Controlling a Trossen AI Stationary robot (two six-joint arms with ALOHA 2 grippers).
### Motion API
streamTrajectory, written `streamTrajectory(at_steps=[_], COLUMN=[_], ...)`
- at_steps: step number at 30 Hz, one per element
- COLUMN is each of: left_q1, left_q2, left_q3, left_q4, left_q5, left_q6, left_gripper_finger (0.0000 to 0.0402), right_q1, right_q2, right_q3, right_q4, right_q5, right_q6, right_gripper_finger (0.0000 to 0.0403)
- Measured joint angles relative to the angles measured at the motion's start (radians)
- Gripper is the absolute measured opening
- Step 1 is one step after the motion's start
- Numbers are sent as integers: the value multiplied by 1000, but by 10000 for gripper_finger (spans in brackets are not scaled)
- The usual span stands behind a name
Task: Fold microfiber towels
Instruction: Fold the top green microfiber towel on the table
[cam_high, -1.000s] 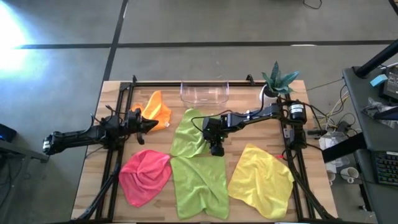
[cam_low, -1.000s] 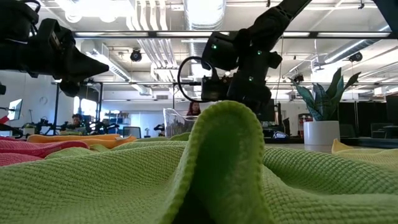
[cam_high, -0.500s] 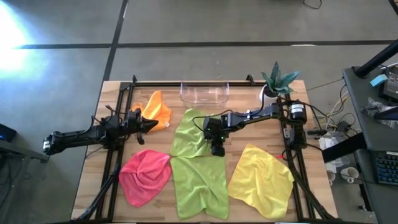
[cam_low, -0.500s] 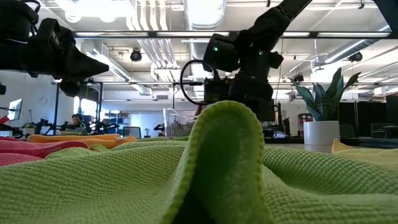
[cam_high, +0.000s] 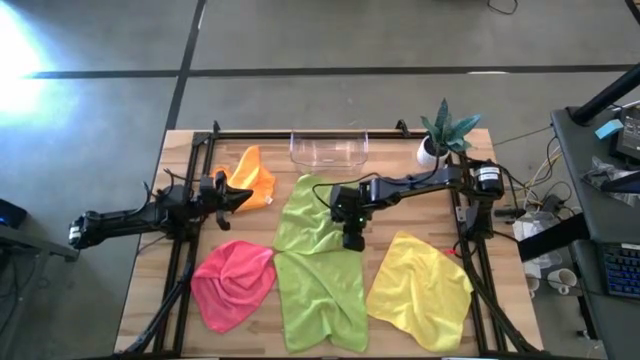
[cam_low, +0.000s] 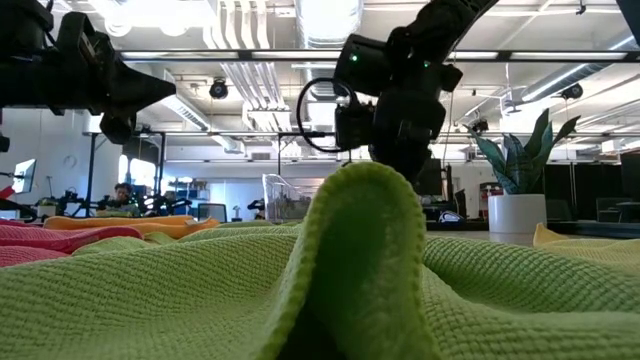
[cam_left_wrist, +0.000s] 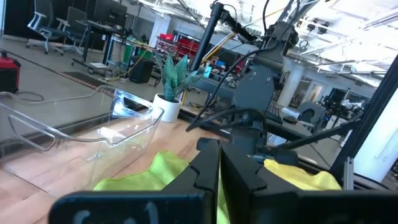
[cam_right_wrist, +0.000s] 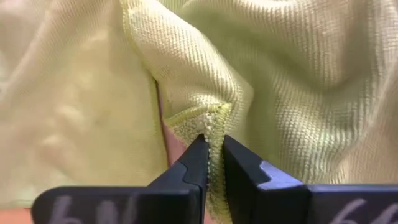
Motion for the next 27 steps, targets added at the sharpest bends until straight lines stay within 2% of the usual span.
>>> streamTrajectory(at_steps=[7, 14, 17, 23, 27], left_q1=[0, 0, 1, 1, 0], left_q2=[12, 77, 124, 226, 278], left_q3=[0, 0, 0, 5, 45], left_q4=[3, 1, 1, 22, 36], left_q5=[0, -2, -2, -3, 24], left_q6=[1, -16, -56, -76, -57], left_gripper_finger=[0, 5, 27, 97, 116], right_q1=[10, 16, 18, 23, 23], right_q2=[-53, -68, -68, -68, -68], right_q3=[0, 0, 0, 0, 0], right_q4=[-8, -24, -38, -39, -44], right_q5=[1, 4, 4, 4, 4], right_q6=[39, 46, 61, 61, 61], right_gripper_finger=[31, 31, 31, 31, 31])
